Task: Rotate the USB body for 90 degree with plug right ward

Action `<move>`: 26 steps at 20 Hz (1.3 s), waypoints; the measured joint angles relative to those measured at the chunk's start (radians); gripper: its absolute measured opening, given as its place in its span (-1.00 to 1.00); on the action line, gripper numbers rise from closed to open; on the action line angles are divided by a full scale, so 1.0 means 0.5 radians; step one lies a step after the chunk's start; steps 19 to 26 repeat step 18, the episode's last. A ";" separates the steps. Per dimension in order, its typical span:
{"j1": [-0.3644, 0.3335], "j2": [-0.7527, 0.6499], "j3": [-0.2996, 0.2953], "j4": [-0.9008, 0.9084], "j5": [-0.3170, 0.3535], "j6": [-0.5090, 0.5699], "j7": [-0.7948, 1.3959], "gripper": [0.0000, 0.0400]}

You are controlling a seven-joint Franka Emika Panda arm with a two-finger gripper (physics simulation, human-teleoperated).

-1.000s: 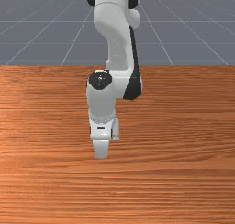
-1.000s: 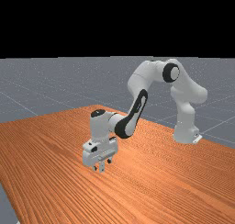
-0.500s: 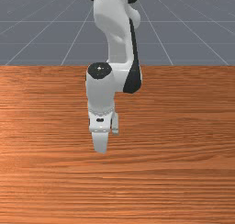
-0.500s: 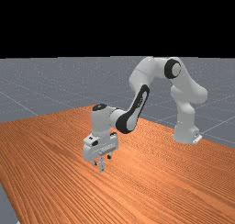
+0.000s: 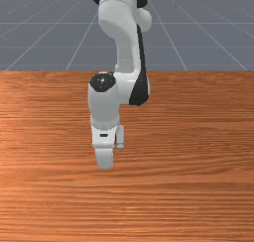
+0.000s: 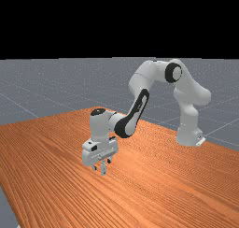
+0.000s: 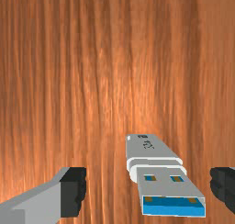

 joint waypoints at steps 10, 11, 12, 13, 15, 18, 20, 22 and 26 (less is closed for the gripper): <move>-0.007 0.028 0.004 -0.008 0.004 0.095 -0.006 1.00; -0.007 0.020 0.004 -0.013 0.004 0.095 -0.006 0.22; -0.005 0.018 0.003 -0.012 0.004 0.093 -0.002 -0.25; 0.007 0.022 -0.008 0.000 -0.008 0.072 0.014 -0.55; 0.008 0.022 -0.005 0.000 -0.005 0.072 0.013 -0.83; 0.001 0.032 0.001 0.022 0.000 0.050 0.003 -0.96; 0.001 0.032 0.001 0.022 0.000 0.050 0.003 -0.96; 0.001 0.032 0.001 0.022 0.000 0.050 0.003 -0.96; 0.001 0.032 0.001 0.022 0.000 0.050 0.003 -0.96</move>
